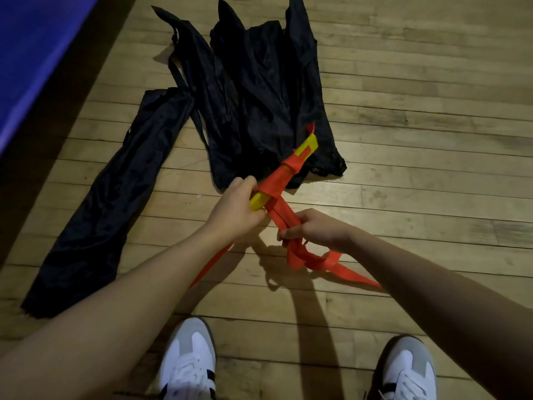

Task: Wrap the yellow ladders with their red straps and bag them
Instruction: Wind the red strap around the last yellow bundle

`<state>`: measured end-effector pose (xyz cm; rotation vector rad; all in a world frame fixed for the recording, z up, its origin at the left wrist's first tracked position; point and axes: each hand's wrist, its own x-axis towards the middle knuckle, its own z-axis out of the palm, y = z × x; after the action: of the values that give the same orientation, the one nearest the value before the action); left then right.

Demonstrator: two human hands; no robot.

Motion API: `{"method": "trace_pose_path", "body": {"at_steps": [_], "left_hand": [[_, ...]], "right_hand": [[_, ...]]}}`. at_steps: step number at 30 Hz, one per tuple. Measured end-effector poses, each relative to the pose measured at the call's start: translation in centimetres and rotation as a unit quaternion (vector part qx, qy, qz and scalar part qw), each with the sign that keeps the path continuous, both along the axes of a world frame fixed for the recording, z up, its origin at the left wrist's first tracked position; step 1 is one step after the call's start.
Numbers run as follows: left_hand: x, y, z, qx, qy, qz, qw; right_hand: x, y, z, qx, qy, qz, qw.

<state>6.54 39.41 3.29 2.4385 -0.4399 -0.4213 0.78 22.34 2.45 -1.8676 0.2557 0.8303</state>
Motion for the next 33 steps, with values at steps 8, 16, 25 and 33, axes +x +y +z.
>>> {"method": "trace_pose_path", "body": {"at_steps": [8,16,25,33], "left_hand": [[-0.1,-0.9,-0.8,0.015,0.149,0.085,0.985],[0.3,-0.2,-0.5,0.068,0.016,-0.009,0.998],[0.3,0.2,-0.4,-0.058,0.079,0.084,0.992],[-0.3,-0.8,-0.4,-0.113,0.146,0.048,0.982]], "right_hand": [[-0.3,0.3,-0.2,0.023,-0.002,-0.009,1.0],[-0.2,-0.3,-0.4,0.047,-0.071,-0.14,0.987],[-0.7,-0.7,-1.2,-0.041,-0.02,-0.039,0.998],[-0.7,-1.0,-0.8,0.039,-0.015,-0.068,0.997]]}}
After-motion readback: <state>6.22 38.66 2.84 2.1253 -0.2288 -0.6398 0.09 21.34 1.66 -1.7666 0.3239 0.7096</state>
